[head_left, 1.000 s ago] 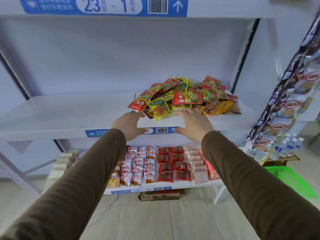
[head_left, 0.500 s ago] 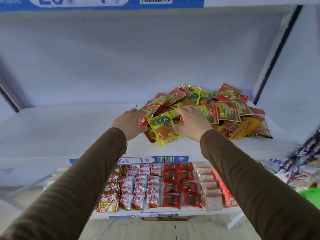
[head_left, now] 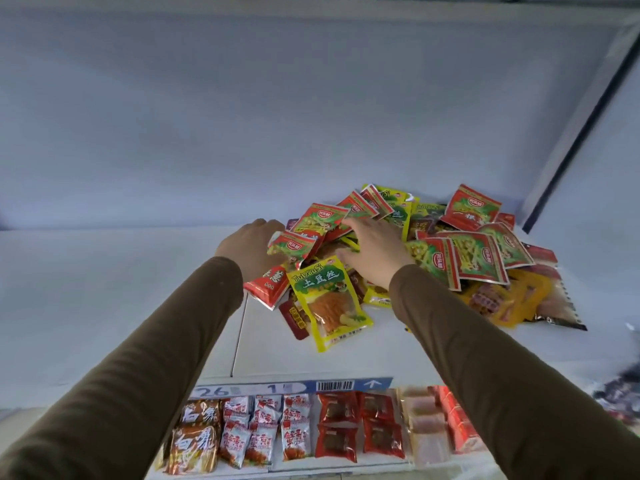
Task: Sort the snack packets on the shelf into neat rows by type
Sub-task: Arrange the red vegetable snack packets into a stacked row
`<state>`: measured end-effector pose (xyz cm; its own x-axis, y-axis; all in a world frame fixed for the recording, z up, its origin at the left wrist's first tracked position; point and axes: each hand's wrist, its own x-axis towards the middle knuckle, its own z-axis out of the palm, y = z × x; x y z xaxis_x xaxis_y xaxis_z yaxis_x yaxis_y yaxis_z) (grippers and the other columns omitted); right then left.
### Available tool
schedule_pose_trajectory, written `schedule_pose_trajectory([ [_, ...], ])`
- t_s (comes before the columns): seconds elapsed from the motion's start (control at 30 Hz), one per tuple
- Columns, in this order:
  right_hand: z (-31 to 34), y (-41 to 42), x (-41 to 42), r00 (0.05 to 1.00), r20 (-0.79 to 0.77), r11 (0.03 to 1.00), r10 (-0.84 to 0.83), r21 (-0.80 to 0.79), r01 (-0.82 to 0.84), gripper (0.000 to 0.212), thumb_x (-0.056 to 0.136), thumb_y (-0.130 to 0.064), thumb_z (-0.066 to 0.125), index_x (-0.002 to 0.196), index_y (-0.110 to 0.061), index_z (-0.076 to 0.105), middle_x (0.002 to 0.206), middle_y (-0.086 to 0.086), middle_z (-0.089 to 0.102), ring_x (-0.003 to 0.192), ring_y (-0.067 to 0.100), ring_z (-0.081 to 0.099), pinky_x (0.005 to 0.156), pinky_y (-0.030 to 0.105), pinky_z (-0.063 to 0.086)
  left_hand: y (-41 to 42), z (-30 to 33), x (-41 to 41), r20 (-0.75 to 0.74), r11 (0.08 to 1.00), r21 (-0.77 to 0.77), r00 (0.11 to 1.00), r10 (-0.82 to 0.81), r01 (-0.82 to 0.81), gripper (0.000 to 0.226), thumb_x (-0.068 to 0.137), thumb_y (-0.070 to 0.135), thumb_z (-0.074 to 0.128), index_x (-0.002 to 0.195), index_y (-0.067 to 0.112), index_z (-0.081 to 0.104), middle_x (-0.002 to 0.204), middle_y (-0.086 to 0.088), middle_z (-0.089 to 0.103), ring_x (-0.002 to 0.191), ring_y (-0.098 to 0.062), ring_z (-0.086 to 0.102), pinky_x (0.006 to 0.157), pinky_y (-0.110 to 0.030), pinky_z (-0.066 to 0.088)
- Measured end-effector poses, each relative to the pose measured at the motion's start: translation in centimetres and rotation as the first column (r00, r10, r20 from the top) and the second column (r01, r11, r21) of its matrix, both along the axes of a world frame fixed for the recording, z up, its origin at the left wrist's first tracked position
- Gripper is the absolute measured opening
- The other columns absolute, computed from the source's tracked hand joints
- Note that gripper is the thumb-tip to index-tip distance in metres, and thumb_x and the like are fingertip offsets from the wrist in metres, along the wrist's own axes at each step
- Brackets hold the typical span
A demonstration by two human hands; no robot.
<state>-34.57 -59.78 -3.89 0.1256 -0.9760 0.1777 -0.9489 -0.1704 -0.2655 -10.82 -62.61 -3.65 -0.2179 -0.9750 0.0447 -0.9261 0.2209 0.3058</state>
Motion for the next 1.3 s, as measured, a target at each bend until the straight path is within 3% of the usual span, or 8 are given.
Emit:
schedule_pose_trajectory([
  [0.27,-1.8,-4.7,0.5,0.948,0.308,0.988,-0.073,0.153,0.026,0.08,0.093,-0.057,0.062,0.156,-0.021,0.029,0.156,0.006,0.042,0.14,0.029,0.043,0.113,0.043,0.04,-5.1,-3.0,0.6,-0.189,0.973,0.21,0.973,0.134,-0.093,0.08,0.086,0.043,0.078,0.152,0.025,0.036,0.154,-0.007,0.046,0.126,-0.029,0.058,0.102,-0.044,0.051],
  [0.4,-2.5,-5.9,2.0,0.929,0.35,0.968,-0.118,0.248,0.029,0.098,0.087,-0.064,0.065,0.159,-0.021,0.015,0.157,0.009,0.042,0.138,0.031,0.046,0.11,0.044,0.044,-6.8,-4.6,1.4,-0.309,0.905,0.42,0.928,0.208,-0.063,0.086,0.086,0.037,0.08,0.155,0.021,0.031,0.154,-0.01,0.044,0.106,-0.02,0.06,0.085,-0.033,0.052],
  [0.57,-3.3,-7.0,3.6,0.928,0.339,0.952,-0.156,0.302,0.05,0.111,0.082,-0.066,0.07,0.161,-0.023,0.004,0.149,0.009,0.052,0.127,0.031,0.056,0.099,0.046,0.052,-8.5,-5.1,1.5,-0.373,0.856,0.516,0.894,0.248,-0.022,0.078,0.085,0.032,0.082,0.147,0.018,0.037,0.116,-0.003,0.062,0.08,-0.015,0.07,0.061,-0.024,0.052],
  [0.7,-3.5,-7.6,4.2,0.908,0.372,0.949,-0.192,0.307,0.074,0.116,0.081,-0.063,0.073,0.161,-0.024,0.0,0.15,0.01,0.052,0.117,0.029,0.063,0.092,0.044,0.056,-9.8,-5.5,1.7,-0.509,0.858,0.514,0.801,0.316,-0.011,0.049,0.088,0.023,0.08,0.127,0.014,0.052,0.111,-0.009,0.07,0.085,-0.027,0.075,0.077,-0.04,0.063],
  [0.87,-3.6,-8.4,4.5,0.846,0.484,0.956,-0.221,0.277,0.091,0.109,0.083,-0.06,0.073,0.16,-0.023,0.004,0.15,0.007,0.052,0.122,0.03,0.061,0.1,0.045,0.053,-11.4,-4.2,1.1,-0.728,0.871,0.486,0.586,0.356,0.074,0.034,0.093,0.018,0.074,0.122,0.013,0.056,0.11,-0.015,0.073,0.084,-0.032,0.076,0.069,-0.038,0.063],
  [1.07,-3.9,-9.4,5.2,0.774,0.584,0.957,-0.246,0.271,0.101,0.098,0.088,-0.047,0.075,0.158,-0.021,0.012,0.15,0.006,0.051,0.132,0.028,0.056,0.109,0.043,0.047,-13.5,-6.4,-0.8,-0.727,0.848,0.53,0.524,0.444,0.017,0.032,0.094,0.024,0.072,0.118,0.008,0.057,0.107,-0.016,0.075,0.086,-0.031,0.076,0.075,-0.042,0.063],
  [1.17,-4.1,-9.9,5.6,0.774,0.585,0.959,-0.242,0.265,0.1,0.095,0.088,-0.039,0.077,0.158,-0.02,0.014,0.151,0.006,0.051,0.134,0.028,0.054,0.11,0.042,0.043,-13.6,-7.5,-0.9,-0.715,0.817,0.577,0.494,0.494,0.019,0.033,0.093,0.029,0.074,0.115,0.016,0.054,0.107,-0.017,0.075,0.09,-0.036,0.076,0.088,-0.054,0.06],
  [1.3,-4.8,-10.6,6.2,0.689,0.684,0.955,-0.241,0.295,0.041,0.098,0.089,-0.024,0.078,0.16,-0.023,0.011,0.152,0.006,0.048,0.137,0.026,0.05,0.112,0.044,0.043,-13.7,-7.4,-0.7,-0.768,0.8,0.597,0.334,0.547,0.064,0.038,0.092,0.023,0.076,0.12,0.02,0.05,0.114,-0.019,0.072,0.092,-0.038,0.075,0.091,-0.056,0.058],
])
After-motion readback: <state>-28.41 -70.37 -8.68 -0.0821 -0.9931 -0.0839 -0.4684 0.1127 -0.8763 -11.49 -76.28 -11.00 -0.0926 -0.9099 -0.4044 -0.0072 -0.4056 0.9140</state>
